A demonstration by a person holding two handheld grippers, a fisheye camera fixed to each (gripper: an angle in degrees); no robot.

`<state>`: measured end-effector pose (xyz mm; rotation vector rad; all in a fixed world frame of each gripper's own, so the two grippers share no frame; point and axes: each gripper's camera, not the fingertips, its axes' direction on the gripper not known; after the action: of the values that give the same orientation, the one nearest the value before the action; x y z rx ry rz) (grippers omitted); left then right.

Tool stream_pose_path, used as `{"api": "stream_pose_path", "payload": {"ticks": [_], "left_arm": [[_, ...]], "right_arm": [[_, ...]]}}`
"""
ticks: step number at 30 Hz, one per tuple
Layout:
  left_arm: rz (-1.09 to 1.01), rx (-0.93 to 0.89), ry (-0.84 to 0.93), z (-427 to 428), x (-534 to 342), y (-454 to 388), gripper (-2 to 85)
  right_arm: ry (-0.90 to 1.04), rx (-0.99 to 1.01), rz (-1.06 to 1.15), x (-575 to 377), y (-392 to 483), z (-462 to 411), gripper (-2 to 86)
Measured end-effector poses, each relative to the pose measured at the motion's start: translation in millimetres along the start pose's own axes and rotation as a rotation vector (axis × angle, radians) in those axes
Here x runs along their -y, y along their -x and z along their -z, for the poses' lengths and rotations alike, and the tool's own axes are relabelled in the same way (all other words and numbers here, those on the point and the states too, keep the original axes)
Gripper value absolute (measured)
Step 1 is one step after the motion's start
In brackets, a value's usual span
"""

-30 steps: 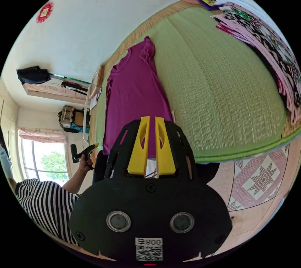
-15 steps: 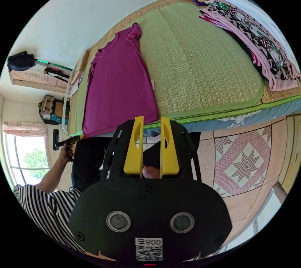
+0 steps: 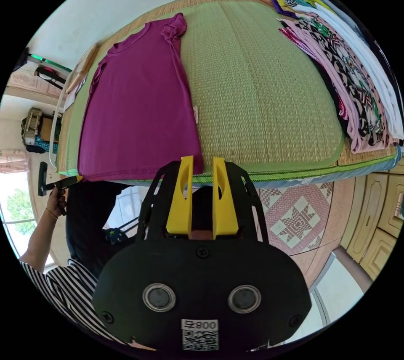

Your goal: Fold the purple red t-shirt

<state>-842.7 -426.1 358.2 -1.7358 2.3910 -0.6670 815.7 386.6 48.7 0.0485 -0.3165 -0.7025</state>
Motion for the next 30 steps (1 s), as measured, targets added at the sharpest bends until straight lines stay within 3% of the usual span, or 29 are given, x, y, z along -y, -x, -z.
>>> {"api": "stream_pose_path", "payload": {"ticks": [30], "left_arm": [[0.013, -0.152, -0.095, 20, -70, 69, 2.2]], "right_arm": [[0.019, 0.161, -0.058, 3, -65, -34, 0.9]]}}
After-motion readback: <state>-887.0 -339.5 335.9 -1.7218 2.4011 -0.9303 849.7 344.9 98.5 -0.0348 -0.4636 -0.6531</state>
